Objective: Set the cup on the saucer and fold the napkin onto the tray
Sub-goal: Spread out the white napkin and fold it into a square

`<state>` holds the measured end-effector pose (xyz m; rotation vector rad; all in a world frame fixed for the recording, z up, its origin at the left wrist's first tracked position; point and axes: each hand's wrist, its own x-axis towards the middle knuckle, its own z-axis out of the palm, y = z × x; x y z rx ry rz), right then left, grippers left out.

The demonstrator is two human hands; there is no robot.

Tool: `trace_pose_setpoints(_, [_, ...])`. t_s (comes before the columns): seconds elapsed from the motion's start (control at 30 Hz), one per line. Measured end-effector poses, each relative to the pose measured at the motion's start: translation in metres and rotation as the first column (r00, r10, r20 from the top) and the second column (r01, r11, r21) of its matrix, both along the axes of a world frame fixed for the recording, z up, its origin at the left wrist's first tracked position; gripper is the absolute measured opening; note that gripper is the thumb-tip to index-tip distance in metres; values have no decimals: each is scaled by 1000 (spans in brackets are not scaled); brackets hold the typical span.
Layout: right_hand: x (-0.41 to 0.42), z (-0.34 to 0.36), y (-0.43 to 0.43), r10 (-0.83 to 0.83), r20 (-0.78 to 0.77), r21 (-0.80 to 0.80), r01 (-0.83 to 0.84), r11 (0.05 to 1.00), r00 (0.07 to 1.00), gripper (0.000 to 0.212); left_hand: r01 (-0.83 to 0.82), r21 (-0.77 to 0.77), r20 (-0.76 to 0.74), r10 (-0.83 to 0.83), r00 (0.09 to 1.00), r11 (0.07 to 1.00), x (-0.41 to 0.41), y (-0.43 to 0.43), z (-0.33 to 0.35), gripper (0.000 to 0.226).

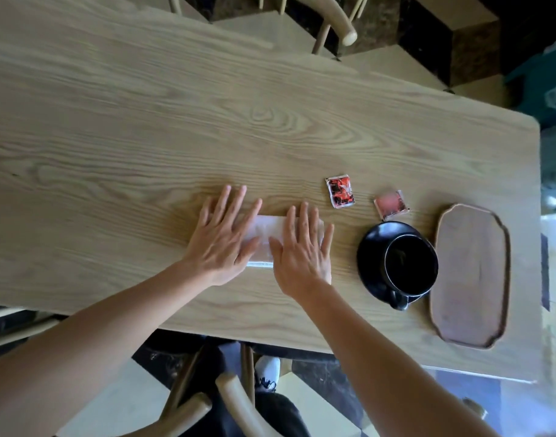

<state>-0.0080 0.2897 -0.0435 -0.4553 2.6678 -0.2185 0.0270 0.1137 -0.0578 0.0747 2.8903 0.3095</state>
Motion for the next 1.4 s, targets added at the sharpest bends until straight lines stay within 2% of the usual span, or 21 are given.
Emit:
trace_pose_setpoints(0.2, [11, -13, 3, 3, -111, 56, 3, 998, 994, 73, 90, -63, -11, -91, 996, 994, 2, -5, -1, 68])
trace_pose_setpoints(0.33, [5, -3, -1, -16, -40, 64, 19, 998, 999, 72, 94, -88, -13, -96, 995, 992, 1, -2, 5, 68])
trace_pose_setpoints(0.4, [-2, 2, -11, 23, -51, 5, -23, 1000, 998, 68, 141, -113, -37, -146, 989, 984, 4, 4, 5, 67])
trace_pose_setpoints(0.5, [-5, -5, -20, 157, -117, -128, -172, 977, 981, 59, 191, -125, -48, -199, 979, 973, 8, 10, 0, 71])
trace_pose_setpoints(0.57, [-6, -14, -13, 185, -149, -119, -203, 972, 971, 61, 183, -140, -26, -188, 982, 973, 8, 8, -3, 79])
trace_pose_setpoints(0.67, [-6, -20, 2, 198, -175, -51, -210, 976, 964, 72, 129, -135, -25, -134, 991, 982, 10, -1, -3, 78])
trace_pose_setpoints(0.8, [-6, -19, 10, 141, -165, 23, -139, 990, 976, 78, 96, -122, -22, -100, 995, 988, 17, -12, -3, 77])
trace_pose_setpoints(0.93, [-6, -16, 14, 127, -141, 40, -123, 992, 982, 78, 107, -117, -12, -109, 994, 987, 16, -13, -2, 77])
trace_pose_setpoints(1.1, [-12, -17, 26, 217, -173, 2, -220, 975, 961, 73, 126, -131, 20, -125, 992, 983, 16, -17, -1, 77])
trace_pose_setpoints(1.2, [-13, -8, 20, 189, -106, 31, -187, 982, 976, 73, 78, -154, 39, -73, 997, 985, 15, -11, 3, 78])
trace_pose_setpoints(1.33, [-27, 12, 12, 137, -10, -17, -137, 990, 991, 62, -30, -32, -89, 27, 996, 999, 6, -15, 15, 65])
trace_pose_setpoints(1.4, [-42, 25, 10, 132, -28, -10, -132, 991, 991, 49, -100, 61, -106, 106, 989, 993, -4, -23, 18, 55])
